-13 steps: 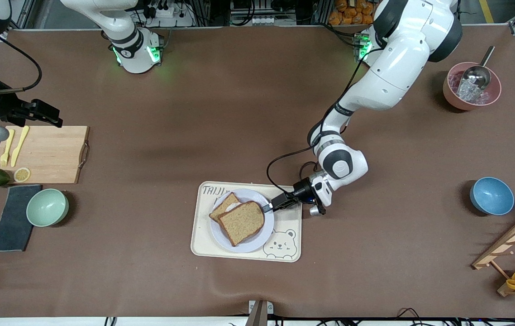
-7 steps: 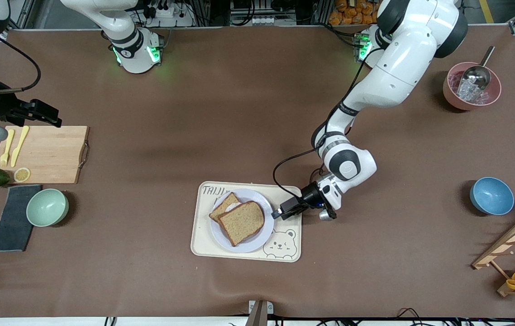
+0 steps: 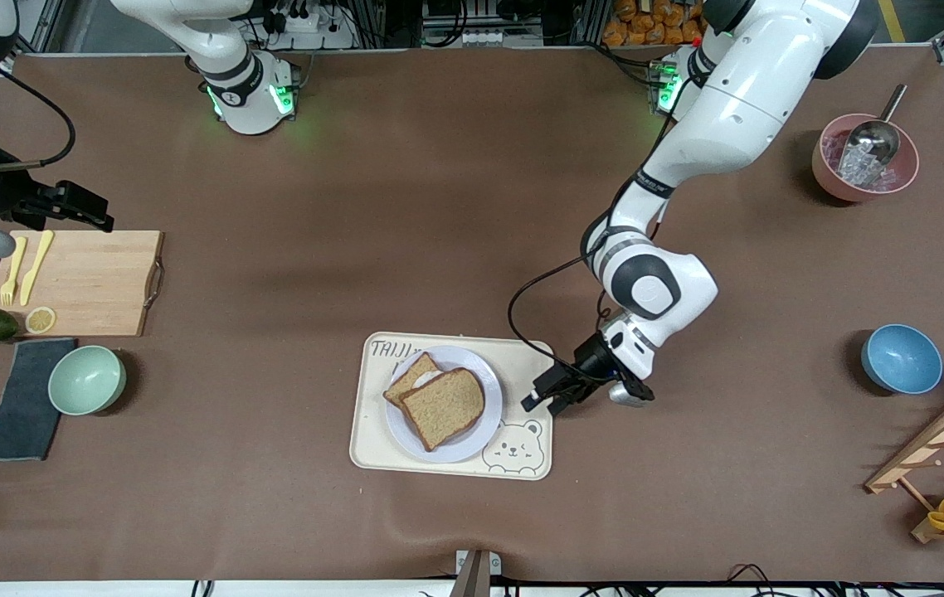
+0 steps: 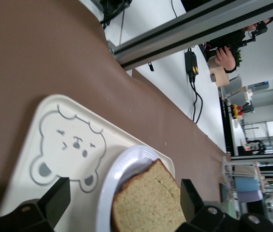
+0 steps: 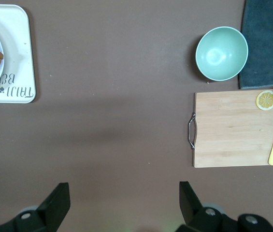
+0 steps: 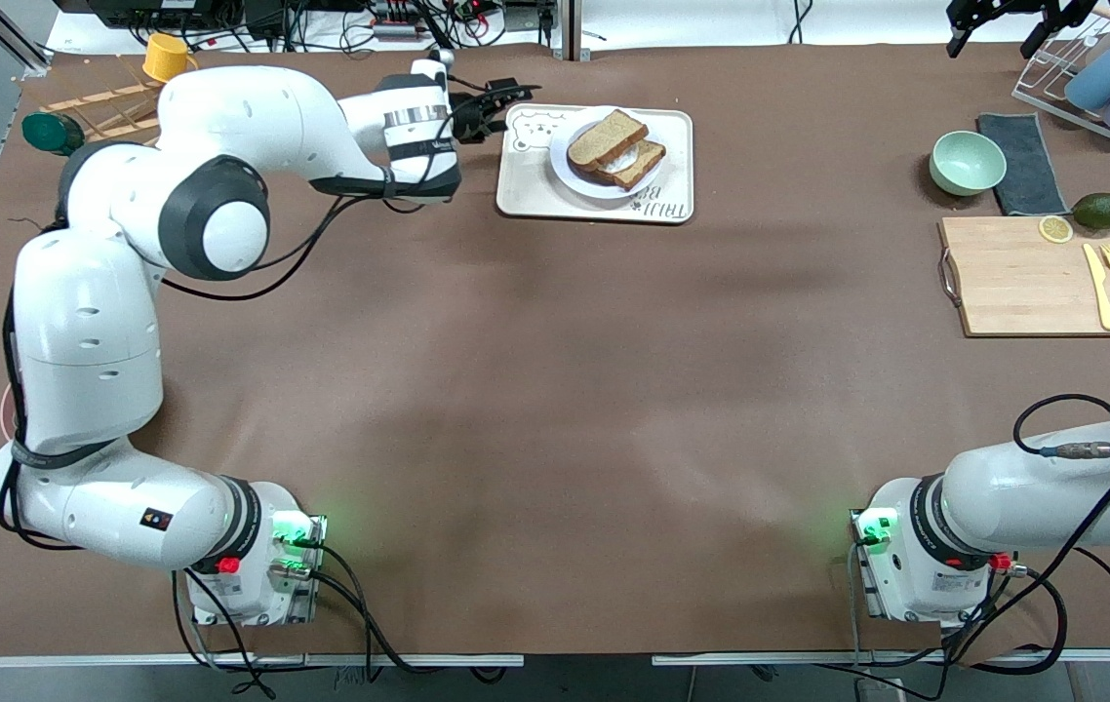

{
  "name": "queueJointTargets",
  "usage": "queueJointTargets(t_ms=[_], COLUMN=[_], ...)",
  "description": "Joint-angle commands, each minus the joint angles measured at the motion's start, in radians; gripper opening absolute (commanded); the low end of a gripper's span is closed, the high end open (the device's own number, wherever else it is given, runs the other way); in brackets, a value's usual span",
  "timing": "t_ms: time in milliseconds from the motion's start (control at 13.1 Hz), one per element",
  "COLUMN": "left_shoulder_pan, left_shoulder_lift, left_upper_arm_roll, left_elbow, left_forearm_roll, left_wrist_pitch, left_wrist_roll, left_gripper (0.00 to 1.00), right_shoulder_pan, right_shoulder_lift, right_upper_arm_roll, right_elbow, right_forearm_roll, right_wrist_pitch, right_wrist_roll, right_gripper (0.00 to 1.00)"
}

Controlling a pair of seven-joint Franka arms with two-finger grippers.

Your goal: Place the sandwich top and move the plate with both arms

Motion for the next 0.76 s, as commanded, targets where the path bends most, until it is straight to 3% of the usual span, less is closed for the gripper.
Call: queueJointTargets(t_ms=[0,305,533,686], left_shoulder_pan=[0.048,0.204,0.317,0.397], left_shoulder_lift=[-0.041,-0.108,-0.137,-0.167], left_upper_arm_roll=[0.000,-0.009,0.001,0.001], left_elbow=[-0.046,-0.127,-0.150,-0.148], left_forearm_roll=[0.154,0.487,0.711,0.948], left_wrist_pitch=[0.009,-0.024,-0.182,-0.285], left_wrist_roll=[-0.030,-0.043,-0.053,-0.153], left_gripper=[1.00,1.00,1.00,1.00], right_shoulder_pan=[-0.007,-0.007,-0.007,-0.007], right_shoulder_lift=[-0.007,-0.007,-0.007,-0.005], right_upper_arm_roll=[0.005,0.007,0.007,0.007], right_elbow=[0.008,0.010,0.008,0.007], right_forearm_roll=[-0.008,-0.008,-0.008,-0.008], right_wrist_pitch=[-0.018,-0.024,-0.024,-0.024], right_wrist_roll=[-0.009,-0.009,-0.009,-0.009], right_gripper=[1.00,1.00,1.00,1.00])
